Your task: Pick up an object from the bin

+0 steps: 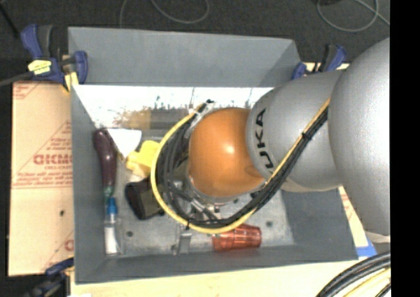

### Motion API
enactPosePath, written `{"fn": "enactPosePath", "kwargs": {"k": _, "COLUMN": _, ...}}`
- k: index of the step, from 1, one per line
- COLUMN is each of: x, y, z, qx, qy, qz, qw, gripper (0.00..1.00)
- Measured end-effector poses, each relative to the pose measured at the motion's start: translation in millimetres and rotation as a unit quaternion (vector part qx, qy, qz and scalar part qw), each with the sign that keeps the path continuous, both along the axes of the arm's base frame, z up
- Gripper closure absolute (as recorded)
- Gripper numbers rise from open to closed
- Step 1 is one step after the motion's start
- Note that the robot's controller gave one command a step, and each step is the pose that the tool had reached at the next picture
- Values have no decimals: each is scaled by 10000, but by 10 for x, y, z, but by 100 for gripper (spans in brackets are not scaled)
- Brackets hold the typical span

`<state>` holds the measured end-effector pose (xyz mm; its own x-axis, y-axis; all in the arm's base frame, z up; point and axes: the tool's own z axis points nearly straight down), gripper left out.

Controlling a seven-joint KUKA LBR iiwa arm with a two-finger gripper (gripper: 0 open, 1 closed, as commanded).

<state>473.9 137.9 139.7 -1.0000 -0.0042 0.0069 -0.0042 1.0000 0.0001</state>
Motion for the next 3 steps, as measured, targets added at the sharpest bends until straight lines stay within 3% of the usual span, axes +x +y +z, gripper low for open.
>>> {"fn": "enactPosePath", "kwargs": {"k": 1, "x": 21, "y": -4, "z": 40, "qx": 8, "qy": -40, "qz": -20, "qw": 10000, "gripper": 0}}
{"fn": "enactPosePath", "kwargs": {"k": 2, "x": 215, "y": 236, "z": -123, "qx": 7, "qy": -34, "qz": -262, "qw": 9997, "gripper": 0}}
{"fn": "enactPosePath", "kwargs": {"k": 3, "x": 524, "y": 473, "z": -181, "qx": 11, "qy": -37, "qz": -600, "qw": 9982, "gripper": 0}}
